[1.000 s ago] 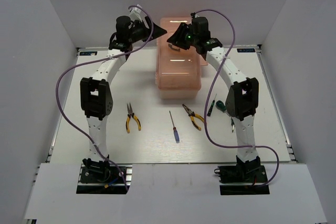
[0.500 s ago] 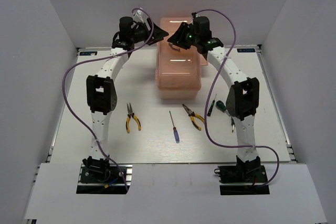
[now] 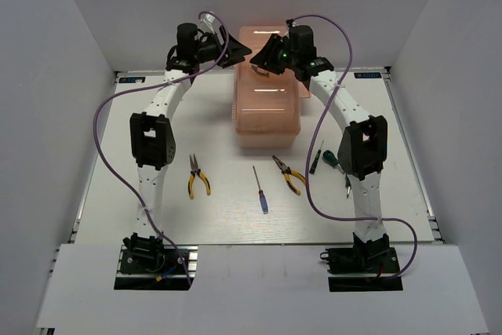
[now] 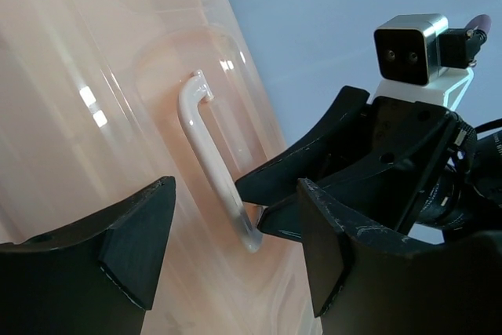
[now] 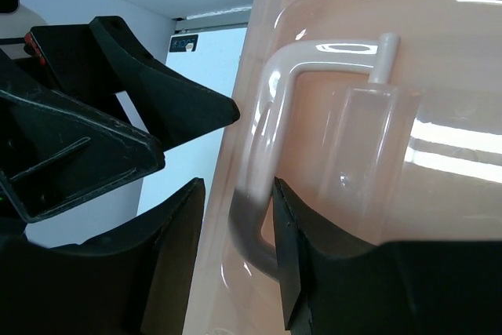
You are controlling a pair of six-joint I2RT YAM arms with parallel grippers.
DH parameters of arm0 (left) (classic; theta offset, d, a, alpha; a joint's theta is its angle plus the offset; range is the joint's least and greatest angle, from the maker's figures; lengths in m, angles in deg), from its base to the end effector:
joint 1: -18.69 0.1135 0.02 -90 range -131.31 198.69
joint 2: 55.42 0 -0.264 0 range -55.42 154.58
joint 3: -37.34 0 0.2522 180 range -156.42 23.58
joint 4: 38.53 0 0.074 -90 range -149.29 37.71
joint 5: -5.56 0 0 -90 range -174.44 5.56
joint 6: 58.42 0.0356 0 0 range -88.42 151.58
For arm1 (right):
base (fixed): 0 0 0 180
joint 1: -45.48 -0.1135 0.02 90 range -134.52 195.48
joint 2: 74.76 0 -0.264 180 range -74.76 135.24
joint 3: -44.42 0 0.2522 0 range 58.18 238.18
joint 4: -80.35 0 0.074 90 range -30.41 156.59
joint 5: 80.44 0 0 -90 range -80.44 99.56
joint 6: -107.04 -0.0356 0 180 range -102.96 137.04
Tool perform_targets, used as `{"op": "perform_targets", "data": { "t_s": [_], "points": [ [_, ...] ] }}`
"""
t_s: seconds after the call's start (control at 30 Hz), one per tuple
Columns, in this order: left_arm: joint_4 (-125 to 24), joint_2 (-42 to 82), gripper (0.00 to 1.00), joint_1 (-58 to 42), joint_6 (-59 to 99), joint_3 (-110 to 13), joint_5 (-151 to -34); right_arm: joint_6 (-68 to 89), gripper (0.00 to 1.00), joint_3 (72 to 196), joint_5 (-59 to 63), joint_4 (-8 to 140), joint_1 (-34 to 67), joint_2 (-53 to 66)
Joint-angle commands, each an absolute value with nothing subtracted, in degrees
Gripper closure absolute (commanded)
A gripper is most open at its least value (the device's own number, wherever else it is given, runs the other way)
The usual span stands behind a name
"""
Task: Sort the tools into containers
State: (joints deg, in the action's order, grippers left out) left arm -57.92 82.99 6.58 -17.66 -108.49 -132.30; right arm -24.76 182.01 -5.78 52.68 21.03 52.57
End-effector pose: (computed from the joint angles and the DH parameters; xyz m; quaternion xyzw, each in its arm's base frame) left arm 0.5452 -0.1440 0.3010 0.0159 0.7545 -0.5646 0.3341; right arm 0.4801 0.2286 0.3359 0.0424 0.8015 0.4107 0.4325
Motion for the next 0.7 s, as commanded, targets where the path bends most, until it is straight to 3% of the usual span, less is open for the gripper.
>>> {"op": "perform_targets", "data": {
  "t_s": [0.0, 0.67],
  "points": [
    [-62.0, 83.6, 0.26, 6.0, -18.3, -110.4, -134.7, -25.9, 0.55, 182.1, -10.1, 56.8, 19.9, 50.8],
    [-52.2, 81.3, 0.28, 6.0, -20.1, -108.4, -136.2, -25.9, 0.55, 182.6, -10.0, 56.8, 19.9, 50.8]
  ]
}}
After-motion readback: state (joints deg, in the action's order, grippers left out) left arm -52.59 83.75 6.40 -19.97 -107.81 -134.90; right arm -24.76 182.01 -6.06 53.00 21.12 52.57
